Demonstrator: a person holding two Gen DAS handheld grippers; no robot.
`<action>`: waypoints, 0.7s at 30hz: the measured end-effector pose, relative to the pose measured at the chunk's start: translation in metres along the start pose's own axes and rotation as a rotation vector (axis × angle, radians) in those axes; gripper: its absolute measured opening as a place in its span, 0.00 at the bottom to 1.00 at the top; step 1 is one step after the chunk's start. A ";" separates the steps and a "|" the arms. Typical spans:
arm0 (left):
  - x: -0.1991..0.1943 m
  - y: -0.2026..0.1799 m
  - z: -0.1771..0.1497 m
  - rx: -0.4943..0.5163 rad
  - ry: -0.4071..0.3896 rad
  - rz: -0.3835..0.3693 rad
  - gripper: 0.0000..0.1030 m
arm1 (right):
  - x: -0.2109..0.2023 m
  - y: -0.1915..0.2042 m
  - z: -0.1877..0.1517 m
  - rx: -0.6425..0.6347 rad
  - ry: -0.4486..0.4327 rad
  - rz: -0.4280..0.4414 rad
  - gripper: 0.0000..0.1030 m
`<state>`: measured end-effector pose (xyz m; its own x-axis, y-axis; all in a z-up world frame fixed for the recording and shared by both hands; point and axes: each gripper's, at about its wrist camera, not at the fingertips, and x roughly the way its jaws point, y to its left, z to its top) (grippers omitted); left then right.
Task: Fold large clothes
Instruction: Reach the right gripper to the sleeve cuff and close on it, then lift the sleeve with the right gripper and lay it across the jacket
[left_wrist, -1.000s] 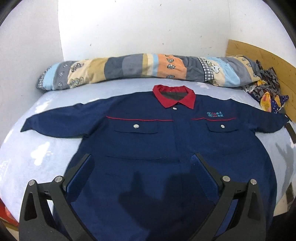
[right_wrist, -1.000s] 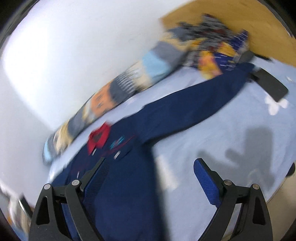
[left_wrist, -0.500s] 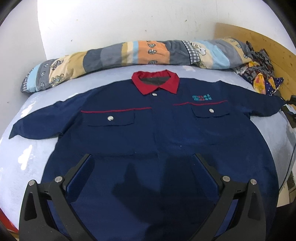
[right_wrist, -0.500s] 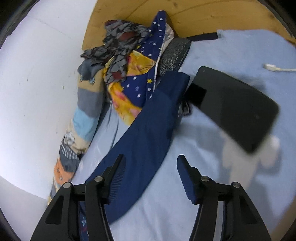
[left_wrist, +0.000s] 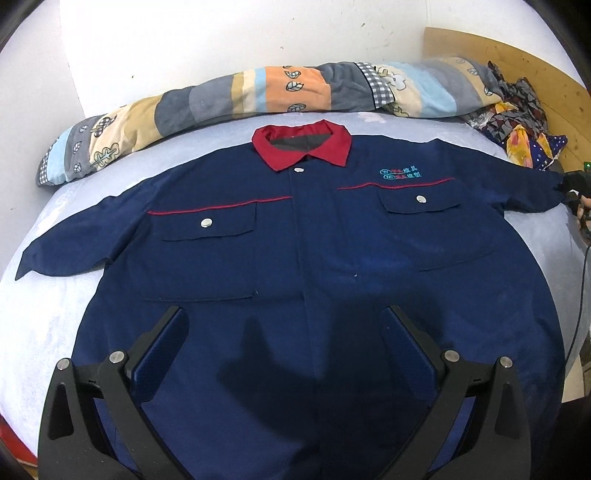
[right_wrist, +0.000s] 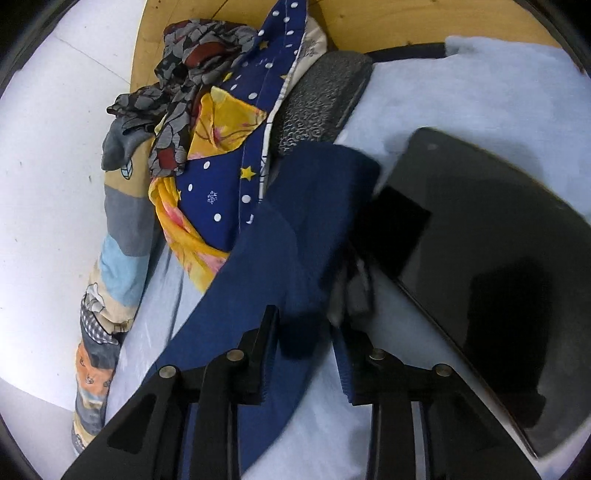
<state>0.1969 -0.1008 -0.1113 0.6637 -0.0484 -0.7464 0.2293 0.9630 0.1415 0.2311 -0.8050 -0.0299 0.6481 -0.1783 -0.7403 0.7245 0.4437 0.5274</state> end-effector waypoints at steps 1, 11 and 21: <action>0.000 0.000 0.000 0.002 -0.002 0.001 1.00 | 0.001 0.004 0.000 -0.023 -0.005 -0.012 0.20; -0.013 0.013 -0.004 -0.016 -0.041 0.021 1.00 | -0.089 0.104 -0.011 -0.222 -0.185 0.101 0.04; -0.028 0.062 -0.005 -0.111 -0.070 0.057 1.00 | -0.203 0.301 -0.048 -0.459 -0.252 0.310 0.04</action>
<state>0.1889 -0.0381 -0.0846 0.7226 -0.0077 -0.6912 0.1127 0.9879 0.1068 0.3061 -0.5930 0.2587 0.8889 -0.1574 -0.4302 0.3542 0.8318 0.4274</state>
